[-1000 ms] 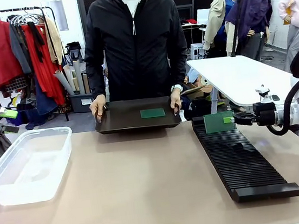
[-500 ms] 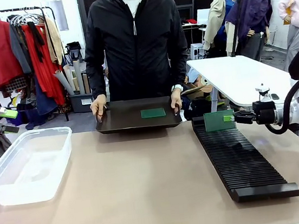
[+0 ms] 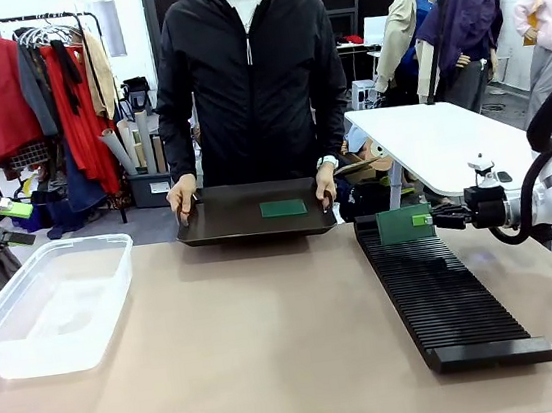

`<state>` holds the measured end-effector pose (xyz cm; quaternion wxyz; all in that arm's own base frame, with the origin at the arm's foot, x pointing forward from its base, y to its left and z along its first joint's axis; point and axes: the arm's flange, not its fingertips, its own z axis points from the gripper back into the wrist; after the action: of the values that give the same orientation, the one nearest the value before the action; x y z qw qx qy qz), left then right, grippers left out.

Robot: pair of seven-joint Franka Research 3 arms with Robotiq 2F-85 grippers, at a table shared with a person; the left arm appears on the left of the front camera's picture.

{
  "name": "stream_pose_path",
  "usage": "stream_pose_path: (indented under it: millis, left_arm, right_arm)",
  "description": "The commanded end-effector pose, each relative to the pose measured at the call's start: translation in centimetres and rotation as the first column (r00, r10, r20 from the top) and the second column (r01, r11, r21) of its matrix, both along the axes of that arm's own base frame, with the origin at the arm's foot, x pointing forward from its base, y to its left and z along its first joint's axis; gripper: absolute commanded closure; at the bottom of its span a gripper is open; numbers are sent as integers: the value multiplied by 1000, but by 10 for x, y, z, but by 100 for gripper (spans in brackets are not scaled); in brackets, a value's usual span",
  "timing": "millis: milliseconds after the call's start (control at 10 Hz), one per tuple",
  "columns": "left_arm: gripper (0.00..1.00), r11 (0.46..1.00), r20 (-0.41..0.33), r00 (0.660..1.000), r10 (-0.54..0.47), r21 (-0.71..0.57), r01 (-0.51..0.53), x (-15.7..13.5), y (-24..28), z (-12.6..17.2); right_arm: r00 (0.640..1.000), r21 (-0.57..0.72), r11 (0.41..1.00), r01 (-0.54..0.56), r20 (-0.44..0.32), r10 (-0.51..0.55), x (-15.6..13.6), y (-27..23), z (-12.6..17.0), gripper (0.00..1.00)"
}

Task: Sort PCBs into racks and boxes based on the side picked up.
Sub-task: If the short side of the Blank PCB is picked up, insert it into the PCB Rack ; if the long side is picked up, place it in the Organizing box.

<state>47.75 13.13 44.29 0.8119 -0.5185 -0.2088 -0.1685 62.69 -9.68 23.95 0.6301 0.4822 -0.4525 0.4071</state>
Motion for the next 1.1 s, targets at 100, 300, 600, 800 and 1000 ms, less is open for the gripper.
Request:
stream_pose_path:
  millis: [100, 300, 600, 800, 1000]
  left_arm:
    - [0, 1000, -1, 1000, 4, 3, -4, -1, -1, 2]
    - [0, 1000, -1, 1000, 4, 3, -4, -1, -1, 2]
    - [0, 1000, -1, 1000, 4, 3, -4, -1, -1, 2]
    - [0, 1000, -1, 1000, 4, 3, -4, -1, -1, 2]
    - [0, 1000, -1, 1000, 4, 3, -4, -1, -1, 2]
  right_arm:
    - [998, 11, 998, -63, 1, 63, 4, -5, -3, 100]
    - [997, 13, 997, -74, 5, 74, 4, -4, -7, 100]
    - [998, 8, 998, -67, 18, 66, 6, -1, -7, 100]
    - [997, 8, 997, -71, 16, 71, 8, -1, -7, 100]
    - [996, 5, 996, -85, 13, 85, 7, -1, -9, 100]
